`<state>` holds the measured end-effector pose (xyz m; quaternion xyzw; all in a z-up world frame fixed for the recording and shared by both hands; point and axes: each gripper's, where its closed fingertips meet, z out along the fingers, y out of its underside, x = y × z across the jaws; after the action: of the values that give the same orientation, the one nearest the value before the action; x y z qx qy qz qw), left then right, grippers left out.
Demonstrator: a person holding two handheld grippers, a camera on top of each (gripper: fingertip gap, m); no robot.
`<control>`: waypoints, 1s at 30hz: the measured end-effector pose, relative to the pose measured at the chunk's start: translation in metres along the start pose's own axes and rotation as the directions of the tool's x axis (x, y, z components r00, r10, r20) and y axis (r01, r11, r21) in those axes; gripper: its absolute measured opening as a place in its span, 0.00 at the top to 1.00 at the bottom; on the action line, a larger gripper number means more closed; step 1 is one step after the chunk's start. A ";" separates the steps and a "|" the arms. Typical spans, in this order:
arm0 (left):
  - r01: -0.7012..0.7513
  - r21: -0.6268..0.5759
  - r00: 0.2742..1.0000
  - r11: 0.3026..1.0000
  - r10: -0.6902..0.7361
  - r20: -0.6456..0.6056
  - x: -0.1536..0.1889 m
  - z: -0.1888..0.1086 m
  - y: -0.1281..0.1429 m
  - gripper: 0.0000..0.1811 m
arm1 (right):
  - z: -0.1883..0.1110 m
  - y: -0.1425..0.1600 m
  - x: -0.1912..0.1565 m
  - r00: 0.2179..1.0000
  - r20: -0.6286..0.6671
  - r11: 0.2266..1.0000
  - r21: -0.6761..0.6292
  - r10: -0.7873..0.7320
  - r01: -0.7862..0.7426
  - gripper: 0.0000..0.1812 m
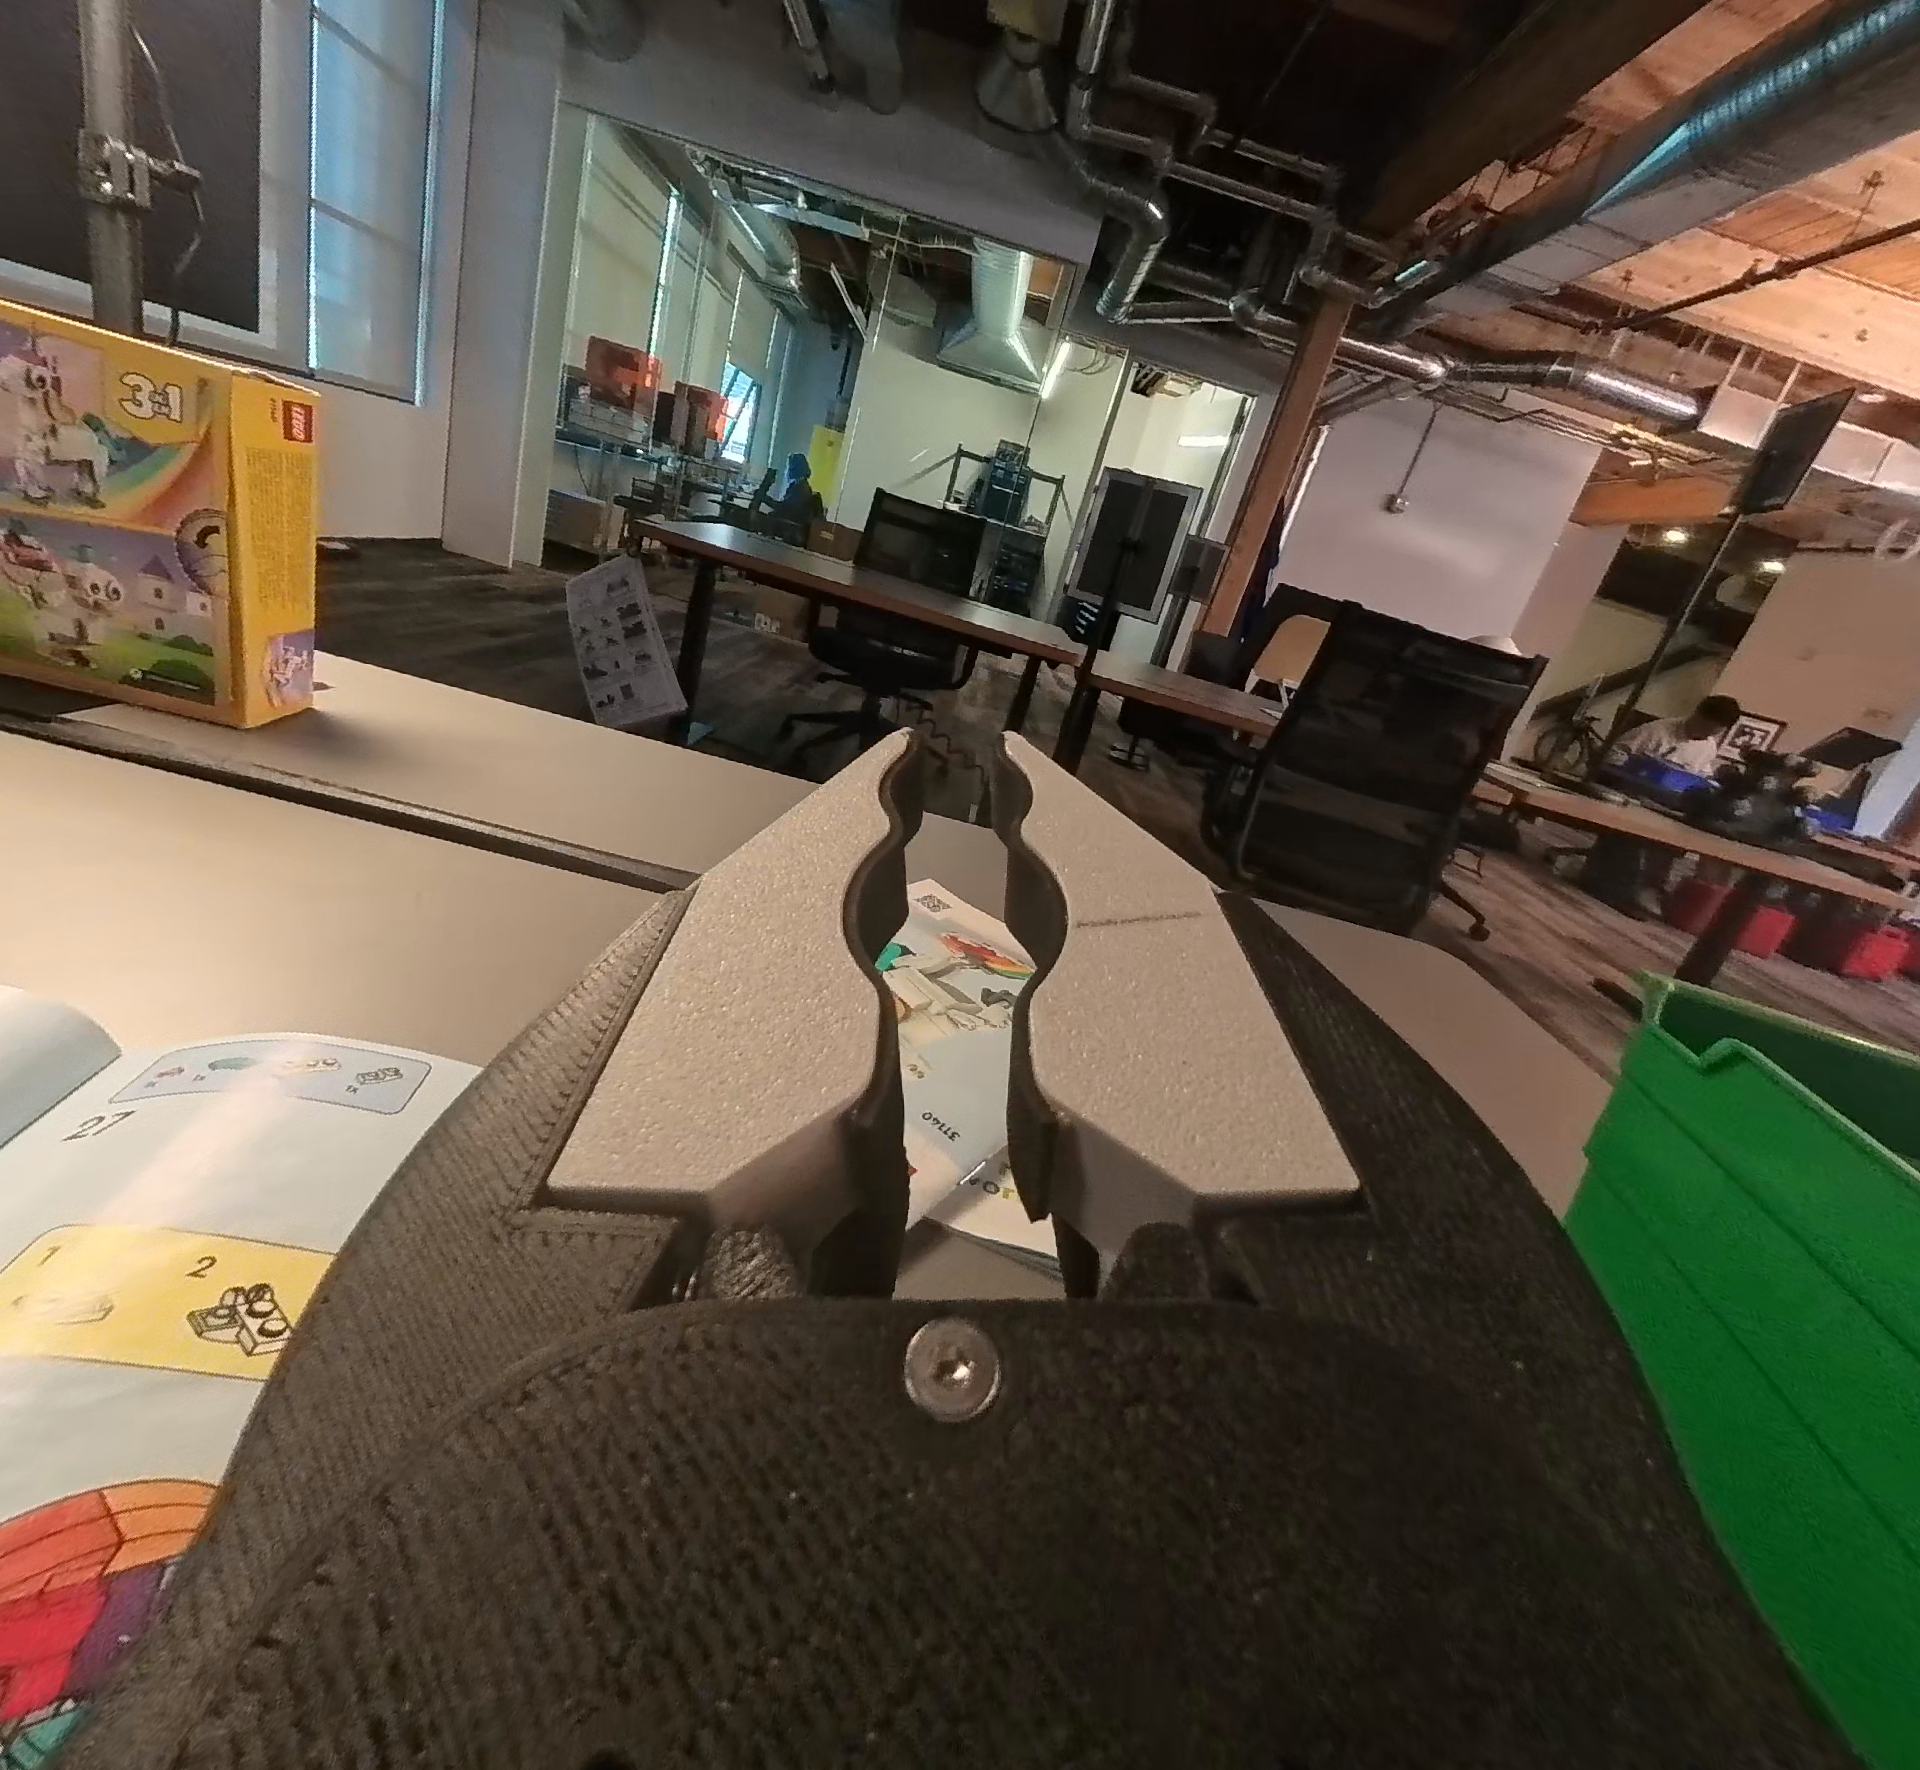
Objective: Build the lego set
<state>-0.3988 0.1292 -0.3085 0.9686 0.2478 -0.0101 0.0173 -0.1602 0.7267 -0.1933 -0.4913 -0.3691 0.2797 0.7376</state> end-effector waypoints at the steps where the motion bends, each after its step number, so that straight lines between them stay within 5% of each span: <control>1: -0.003 -0.011 1.000 1.000 0.003 0.008 0.000 0.001 0.002 0.96 | 0.000 0.000 0.000 1.000 0.000 1.000 0.000 0.000 0.000 0.94; 12: -0.005 -0.098 0.998 0.995 0.011 0.062 -0.001 0.012 0.013 0.93 | 0.000 0.000 -0.001 1.000 0.008 1.000 0.002 0.003 -0.003 0.94; 30: -0.010 -0.075 0.995 0.997 0.018 0.098 -0.004 0.013 0.014 1.00 | 0.001 -0.001 -0.002 1.000 0.017 1.000 0.005 0.009 -0.009 0.94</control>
<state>-0.3955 0.1148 -0.3207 0.9673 0.2400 -0.0486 0.0658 -0.1619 0.7249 -0.1932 -0.4889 -0.3725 0.2882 0.7343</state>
